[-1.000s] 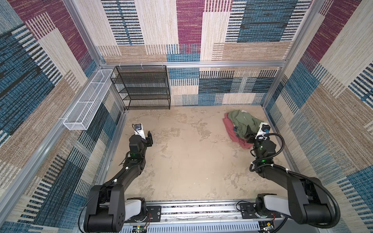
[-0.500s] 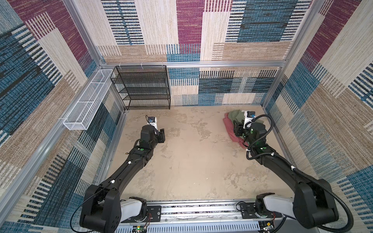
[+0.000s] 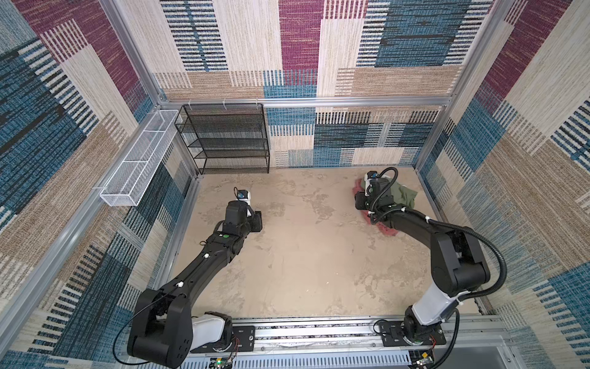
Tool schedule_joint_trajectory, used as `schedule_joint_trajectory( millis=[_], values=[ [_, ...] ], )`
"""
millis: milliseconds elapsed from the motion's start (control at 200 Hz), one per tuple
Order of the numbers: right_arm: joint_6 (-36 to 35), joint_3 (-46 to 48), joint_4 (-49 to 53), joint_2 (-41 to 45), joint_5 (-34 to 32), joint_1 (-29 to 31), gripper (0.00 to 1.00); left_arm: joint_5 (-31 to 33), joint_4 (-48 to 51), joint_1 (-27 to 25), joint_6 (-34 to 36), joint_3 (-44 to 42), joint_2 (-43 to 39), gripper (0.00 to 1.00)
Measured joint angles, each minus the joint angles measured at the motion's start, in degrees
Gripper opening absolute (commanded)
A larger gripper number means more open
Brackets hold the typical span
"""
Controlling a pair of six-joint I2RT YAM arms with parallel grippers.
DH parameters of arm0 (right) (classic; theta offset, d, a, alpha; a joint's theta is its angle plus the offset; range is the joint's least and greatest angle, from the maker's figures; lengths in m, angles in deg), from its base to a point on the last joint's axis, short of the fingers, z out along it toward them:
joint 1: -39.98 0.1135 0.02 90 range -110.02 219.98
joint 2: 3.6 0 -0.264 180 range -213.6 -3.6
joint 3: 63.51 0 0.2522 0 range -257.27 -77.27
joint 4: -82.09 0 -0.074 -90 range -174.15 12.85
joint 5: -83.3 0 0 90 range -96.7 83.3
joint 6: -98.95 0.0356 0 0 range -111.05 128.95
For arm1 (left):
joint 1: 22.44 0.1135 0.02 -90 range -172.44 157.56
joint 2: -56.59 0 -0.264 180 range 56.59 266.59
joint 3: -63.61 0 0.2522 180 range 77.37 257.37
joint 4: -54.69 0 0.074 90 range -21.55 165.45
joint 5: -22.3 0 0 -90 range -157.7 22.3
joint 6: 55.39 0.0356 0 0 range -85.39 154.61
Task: Pick out a specific cloth from the pile
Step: 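Lower the right gripper onto the pink tank top and close on it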
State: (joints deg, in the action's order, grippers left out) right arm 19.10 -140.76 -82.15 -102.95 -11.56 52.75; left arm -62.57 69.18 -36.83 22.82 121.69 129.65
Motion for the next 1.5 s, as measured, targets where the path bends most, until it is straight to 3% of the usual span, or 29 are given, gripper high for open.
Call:
schedule_joint_trajectory(
  millis=[290,936,1097,1207,1502],
  values=[
    [-0.9,-9.3,6.0,-10.5,-4.2,0.0,0.44,-0.6,-0.1,0.0,0.0,0.0,0.8,0.60],
    [-4.3,-17.2,10.4,-19.4,-12.0,0.0,0.36,0.7,-0.1,0.0,0.2,0.0,1.8,0.60],
    [-4.9,-18.2,10.5,-20.8,-13.6,0.1,0.24,0.8,-0.1,0.0,0.2,0.0,2.2,0.60],
    [-5.5,-18.7,10.6,-21.5,-14.7,0.2,0.00,0.9,-0.1,0.0,0.2,0.0,2.7,0.60],
    [-5.4,-16.9,10.2,-18.7,-15.7,0.2,0.00,0.9,-0.4,0.0,0.2,0.0,3.1,0.60]
  ],
)
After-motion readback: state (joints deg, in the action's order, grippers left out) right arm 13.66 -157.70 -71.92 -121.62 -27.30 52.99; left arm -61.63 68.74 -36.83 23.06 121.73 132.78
